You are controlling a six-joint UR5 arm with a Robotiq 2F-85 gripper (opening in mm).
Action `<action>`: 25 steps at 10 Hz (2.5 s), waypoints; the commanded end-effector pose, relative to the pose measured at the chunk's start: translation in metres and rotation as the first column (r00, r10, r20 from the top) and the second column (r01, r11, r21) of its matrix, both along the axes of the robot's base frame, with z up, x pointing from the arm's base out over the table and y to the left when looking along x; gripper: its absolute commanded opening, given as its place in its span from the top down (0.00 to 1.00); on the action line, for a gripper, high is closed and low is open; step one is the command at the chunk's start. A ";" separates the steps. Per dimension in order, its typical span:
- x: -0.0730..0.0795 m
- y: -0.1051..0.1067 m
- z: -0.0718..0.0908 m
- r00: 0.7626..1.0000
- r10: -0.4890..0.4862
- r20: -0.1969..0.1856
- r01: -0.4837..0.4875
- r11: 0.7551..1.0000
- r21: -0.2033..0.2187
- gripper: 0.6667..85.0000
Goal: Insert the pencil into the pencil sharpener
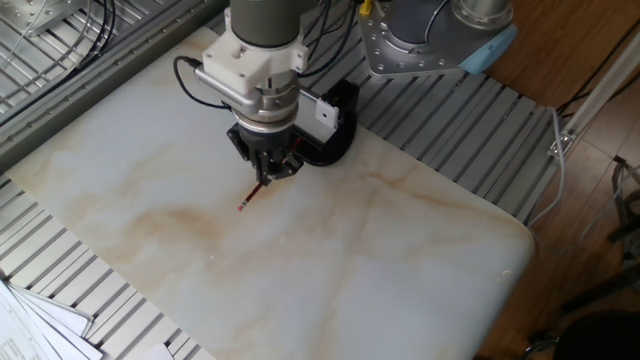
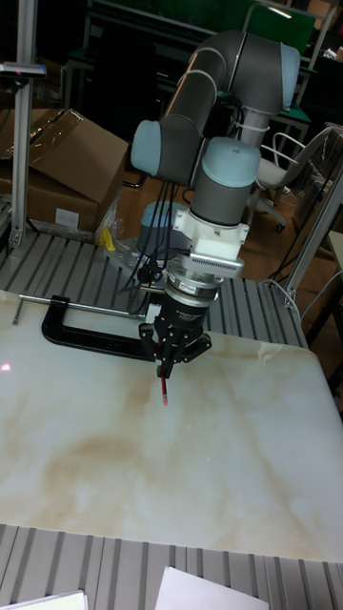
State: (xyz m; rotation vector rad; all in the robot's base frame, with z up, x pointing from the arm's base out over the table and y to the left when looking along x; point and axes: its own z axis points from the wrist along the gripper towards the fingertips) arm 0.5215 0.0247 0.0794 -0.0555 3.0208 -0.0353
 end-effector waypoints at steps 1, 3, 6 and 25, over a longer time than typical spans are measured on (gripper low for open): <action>0.003 -0.014 0.005 0.998 -0.052 0.017 0.053 0.998 -0.029 0.99; 0.007 -0.007 0.005 0.998 -0.047 0.031 0.048 0.999 -0.003 0.99; -0.003 -0.004 0.000 0.998 -0.049 0.033 0.049 0.999 0.012 0.99; -0.037 -0.006 -0.004 0.999 -0.038 0.017 0.037 0.999 0.027 0.99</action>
